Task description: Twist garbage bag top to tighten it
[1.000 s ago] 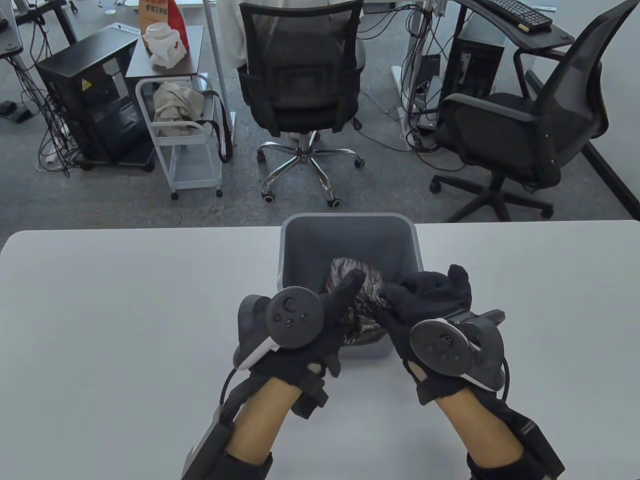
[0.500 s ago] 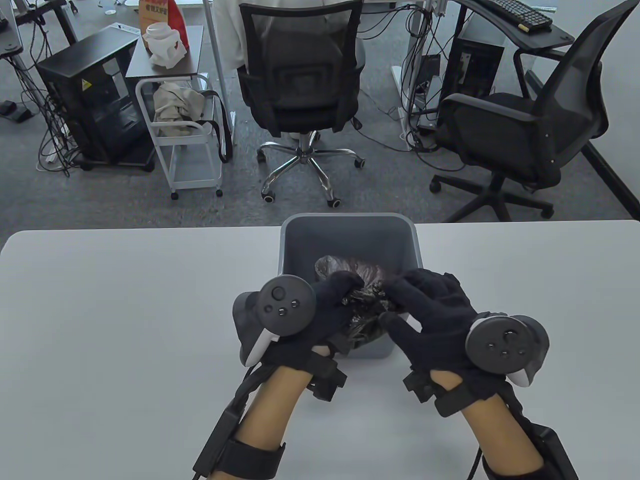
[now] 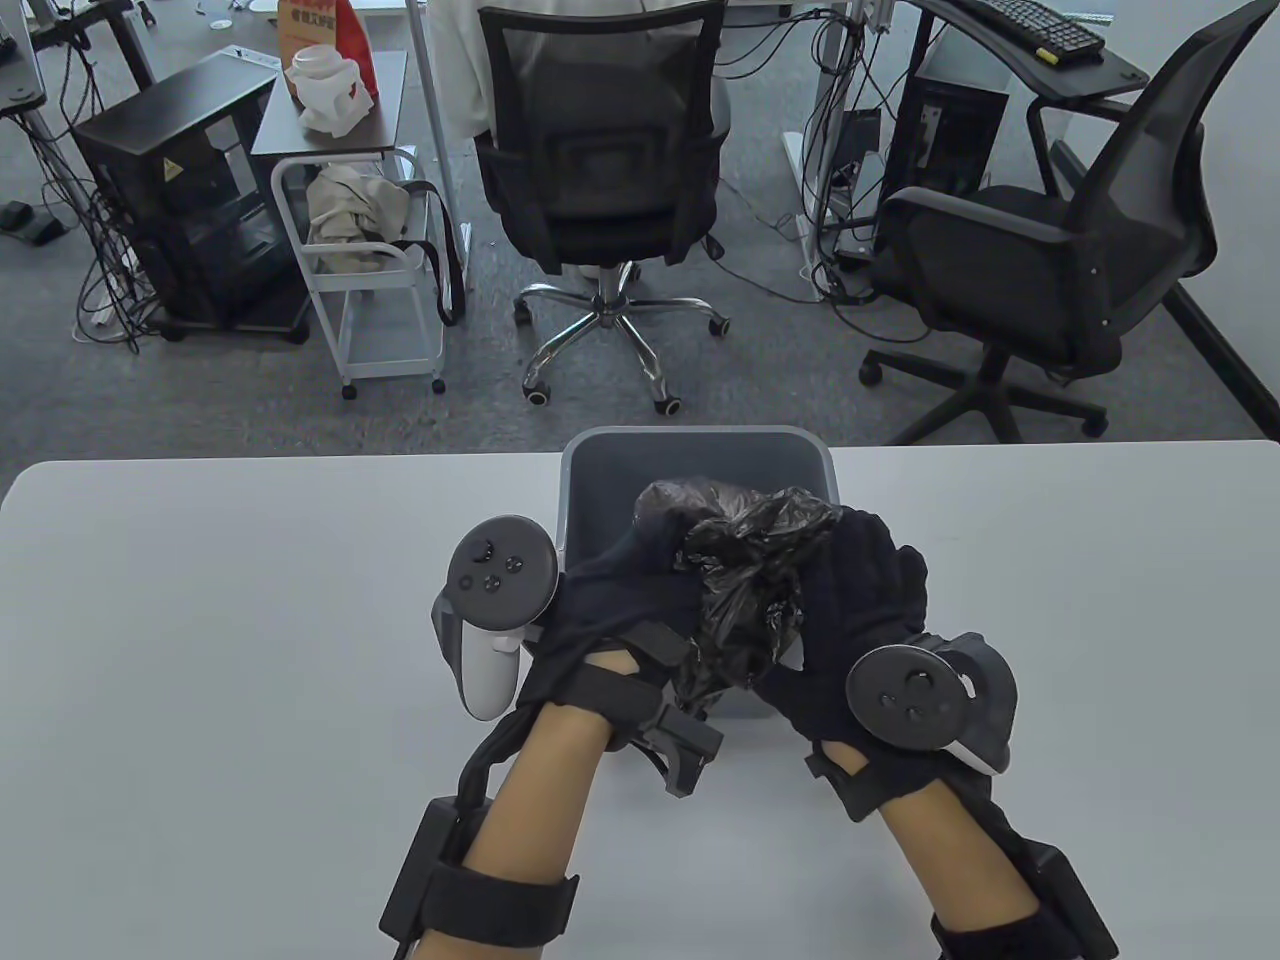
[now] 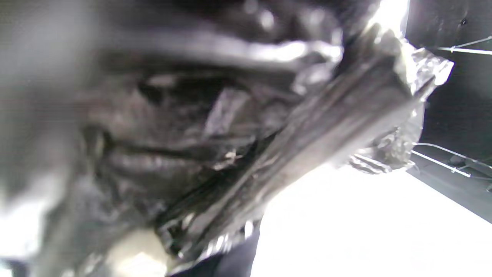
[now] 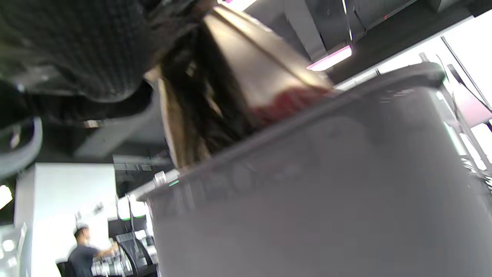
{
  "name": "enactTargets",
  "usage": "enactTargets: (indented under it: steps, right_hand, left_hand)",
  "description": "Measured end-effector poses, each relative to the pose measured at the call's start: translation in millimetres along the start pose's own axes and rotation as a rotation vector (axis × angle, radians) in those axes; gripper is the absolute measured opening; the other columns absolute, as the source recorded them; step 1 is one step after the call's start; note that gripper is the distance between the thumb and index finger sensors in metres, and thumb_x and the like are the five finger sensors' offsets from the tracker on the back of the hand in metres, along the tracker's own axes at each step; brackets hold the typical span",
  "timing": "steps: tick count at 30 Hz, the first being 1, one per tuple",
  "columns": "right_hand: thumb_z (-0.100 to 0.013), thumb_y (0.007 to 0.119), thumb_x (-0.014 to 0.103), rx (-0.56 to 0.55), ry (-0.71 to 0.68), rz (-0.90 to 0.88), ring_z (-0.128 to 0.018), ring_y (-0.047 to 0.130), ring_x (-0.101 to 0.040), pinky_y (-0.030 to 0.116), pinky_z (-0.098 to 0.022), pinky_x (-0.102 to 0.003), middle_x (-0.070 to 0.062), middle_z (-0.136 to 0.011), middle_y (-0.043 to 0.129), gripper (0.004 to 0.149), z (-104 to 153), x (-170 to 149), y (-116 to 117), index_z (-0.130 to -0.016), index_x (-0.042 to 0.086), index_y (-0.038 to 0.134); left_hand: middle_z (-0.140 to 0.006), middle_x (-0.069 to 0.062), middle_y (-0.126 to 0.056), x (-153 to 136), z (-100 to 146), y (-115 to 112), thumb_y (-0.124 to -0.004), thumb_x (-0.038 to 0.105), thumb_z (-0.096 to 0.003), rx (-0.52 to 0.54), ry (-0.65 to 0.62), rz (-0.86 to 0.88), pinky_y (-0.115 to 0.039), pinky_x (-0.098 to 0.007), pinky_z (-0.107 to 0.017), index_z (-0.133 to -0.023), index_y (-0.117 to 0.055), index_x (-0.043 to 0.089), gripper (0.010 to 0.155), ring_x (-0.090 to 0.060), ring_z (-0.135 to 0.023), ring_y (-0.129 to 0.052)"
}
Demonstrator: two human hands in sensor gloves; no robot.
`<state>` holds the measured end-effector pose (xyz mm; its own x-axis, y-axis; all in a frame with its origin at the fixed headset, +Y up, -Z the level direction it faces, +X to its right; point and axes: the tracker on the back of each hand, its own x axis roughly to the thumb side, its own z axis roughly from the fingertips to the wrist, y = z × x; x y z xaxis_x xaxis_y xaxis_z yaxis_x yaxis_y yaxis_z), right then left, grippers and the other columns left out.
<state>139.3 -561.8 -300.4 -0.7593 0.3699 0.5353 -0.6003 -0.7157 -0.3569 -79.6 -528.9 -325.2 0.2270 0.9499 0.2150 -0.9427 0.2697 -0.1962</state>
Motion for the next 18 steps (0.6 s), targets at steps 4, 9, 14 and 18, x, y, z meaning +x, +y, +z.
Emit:
enactTargets:
  steps: [4,9,14,18]
  right_hand:
    - [-0.036,0.083,0.054,-0.167,0.015,-0.166,-0.093,0.039,-0.054,0.032,-0.057,-0.080,-0.022,-0.105,0.039,0.067,-9.4,8.5,-4.1,-0.093,0.019,0.074]
    - [-0.040,0.081,0.046,-0.203,0.090,-0.256,-0.092,0.047,-0.053,0.034,-0.057,-0.079,-0.021,-0.101,0.055,0.044,-19.0,3.2,-9.2,-0.073,0.020,0.093]
    - [-0.041,0.080,0.046,-0.194,0.198,-0.337,-0.091,0.047,-0.054,0.035,-0.056,-0.079,-0.023,-0.100,0.056,0.044,-24.5,-8.5,-11.3,-0.072,0.019,0.094]
    - [-0.041,0.080,0.047,-0.191,0.227,-0.354,-0.090,0.046,-0.055,0.035,-0.056,-0.079,-0.024,-0.100,0.056,0.044,-25.1,-10.9,-12.4,-0.073,0.020,0.094]
  left_hand:
    - [-0.097,-0.003,-0.073,-3.8,4.9,-4.5,-0.092,0.039,-0.0426,-0.053,0.013,-0.088,-0.062,-0.068,-0.061,-0.084,-0.090,0.029,0.042,-0.033,-0.086,-0.075]
    - [-0.113,-0.007,-0.045,-9.1,21.1,12.3,-0.087,0.058,-0.0449,-0.091,-0.040,0.040,-0.052,-0.070,-0.065,-0.106,-0.068,0.028,0.070,-0.039,-0.102,-0.050]
    - [-0.118,-0.004,-0.020,-12.0,43.5,36.9,-0.089,0.058,-0.0441,0.006,-0.099,-0.119,-0.040,-0.073,-0.069,-0.114,-0.044,0.037,0.086,-0.039,-0.108,-0.026]
    - [-0.117,-0.002,-0.009,-16.6,42.1,31.1,-0.090,0.057,-0.0434,-0.017,-0.051,-0.375,-0.033,-0.073,-0.070,-0.114,-0.030,0.038,0.095,-0.038,-0.108,-0.016]
